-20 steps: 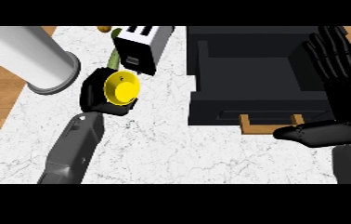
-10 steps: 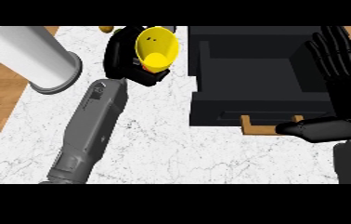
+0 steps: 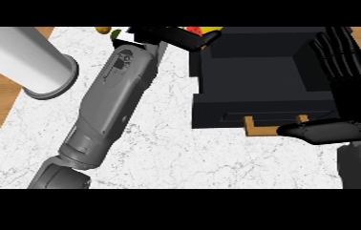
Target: Pick up the cup, place it into the drawer and close the drawer
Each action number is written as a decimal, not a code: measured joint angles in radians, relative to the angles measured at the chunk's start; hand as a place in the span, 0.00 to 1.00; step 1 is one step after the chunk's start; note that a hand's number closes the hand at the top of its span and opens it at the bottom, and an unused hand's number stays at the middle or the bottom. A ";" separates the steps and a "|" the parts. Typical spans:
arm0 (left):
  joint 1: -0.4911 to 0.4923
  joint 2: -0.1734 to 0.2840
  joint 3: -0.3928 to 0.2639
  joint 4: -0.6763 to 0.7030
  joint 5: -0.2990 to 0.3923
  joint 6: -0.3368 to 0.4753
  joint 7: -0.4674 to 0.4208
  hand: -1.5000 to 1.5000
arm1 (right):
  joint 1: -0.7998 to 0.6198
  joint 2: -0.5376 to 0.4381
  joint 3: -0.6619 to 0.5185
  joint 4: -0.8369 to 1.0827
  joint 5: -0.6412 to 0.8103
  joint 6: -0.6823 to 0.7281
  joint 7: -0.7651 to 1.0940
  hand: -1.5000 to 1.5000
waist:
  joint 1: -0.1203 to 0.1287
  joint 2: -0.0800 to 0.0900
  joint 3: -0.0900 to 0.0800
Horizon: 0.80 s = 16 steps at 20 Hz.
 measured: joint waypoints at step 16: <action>-0.225 -0.002 -0.241 0.414 0.110 0.106 0.149 1.00 | -0.067 0.001 0.022 0.038 -0.027 0.040 -0.034 0.00 | -0.106 0.030 0.002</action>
